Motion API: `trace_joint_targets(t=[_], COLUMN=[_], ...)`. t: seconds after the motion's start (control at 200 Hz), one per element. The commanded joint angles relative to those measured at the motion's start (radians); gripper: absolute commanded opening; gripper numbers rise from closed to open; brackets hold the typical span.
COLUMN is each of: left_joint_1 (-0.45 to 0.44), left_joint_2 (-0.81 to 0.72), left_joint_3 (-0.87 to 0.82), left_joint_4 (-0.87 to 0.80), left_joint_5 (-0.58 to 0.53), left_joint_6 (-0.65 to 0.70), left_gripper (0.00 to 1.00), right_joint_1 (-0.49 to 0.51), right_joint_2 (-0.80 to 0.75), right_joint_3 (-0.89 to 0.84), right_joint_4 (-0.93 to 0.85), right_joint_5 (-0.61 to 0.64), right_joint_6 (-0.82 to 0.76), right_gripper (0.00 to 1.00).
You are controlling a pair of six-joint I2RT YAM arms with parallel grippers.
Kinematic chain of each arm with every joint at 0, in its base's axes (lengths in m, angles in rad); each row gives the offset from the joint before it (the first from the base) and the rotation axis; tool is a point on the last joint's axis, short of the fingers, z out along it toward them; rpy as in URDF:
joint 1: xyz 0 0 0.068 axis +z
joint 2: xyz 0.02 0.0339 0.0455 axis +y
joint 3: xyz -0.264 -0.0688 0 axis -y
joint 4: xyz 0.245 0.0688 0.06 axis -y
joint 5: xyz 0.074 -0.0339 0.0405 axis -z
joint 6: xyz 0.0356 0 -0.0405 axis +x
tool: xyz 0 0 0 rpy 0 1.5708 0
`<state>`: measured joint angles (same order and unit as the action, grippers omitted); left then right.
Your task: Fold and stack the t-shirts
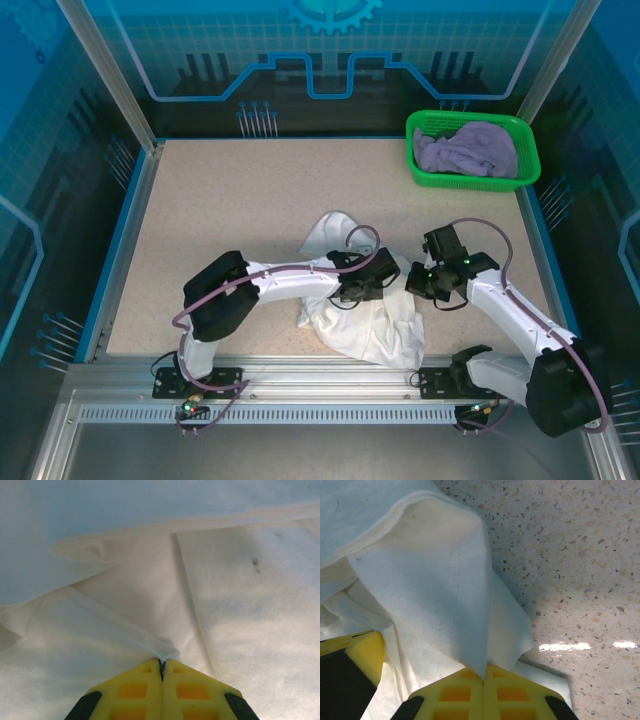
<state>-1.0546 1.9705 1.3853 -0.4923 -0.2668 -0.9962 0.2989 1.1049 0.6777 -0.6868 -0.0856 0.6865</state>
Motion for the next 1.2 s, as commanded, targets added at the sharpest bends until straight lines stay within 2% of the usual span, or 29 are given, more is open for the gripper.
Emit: trace_joint_targets(t=[0.0,0.14,0.29,0.435,0.545,0.66,0.79,0.96,1.196], left_joint_1=[0.025,0.117,0.312,0.517,0.644,0.712,0.793,0.908,0.929], left_joint_2=[-0.057,-0.186,-0.313,-0.355,-0.345,-0.377,-0.478,-0.634,-0.734], left_joint_3=[0.014,-0.008,0.084,0.314,0.576,0.742,0.660,0.403,0.370], left_joint_4=[-0.012,0.010,0.005,0.027,-0.008,-0.030,-0.005,0.108,0.121], left_joint_5=[-0.022,-0.010,0.101,0.290,0.425,0.463,0.459,0.456,0.399], left_joint_6=[0.053,0.165,0.295,0.453,0.521,0.600,0.591,0.489,0.507], left_gripper=[0.00,0.00,0.00,0.00,0.00,0.00,0.00,0.00,0.00], right_joint_1=[-0.019,-0.025,-0.023,-0.024,-0.027,-0.031,-0.055,-0.125,-0.162], right_joint_2=[-0.017,-0.005,0.109,0.279,0.343,0.346,0.275,0.105,0.037], right_joint_3=[0.013,0.112,0.382,0.804,1.118,1.333,1.336,1.118,1.068], right_joint_4=[-0.007,0.011,0.022,-0.047,-0.107,-0.150,-0.167,-0.092,-0.097], right_joint_5=[0.014,0.000,-0.026,-0.019,0.012,0.057,0.101,0.151,0.134], right_joint_6=[-0.016,-0.018,-0.027,-0.059,-0.091,-0.160,-0.202,-0.189,-0.191], right_gripper=[0.00,0.00,0.00,0.00,0.00,0.00,0.00,0.00,0.00])
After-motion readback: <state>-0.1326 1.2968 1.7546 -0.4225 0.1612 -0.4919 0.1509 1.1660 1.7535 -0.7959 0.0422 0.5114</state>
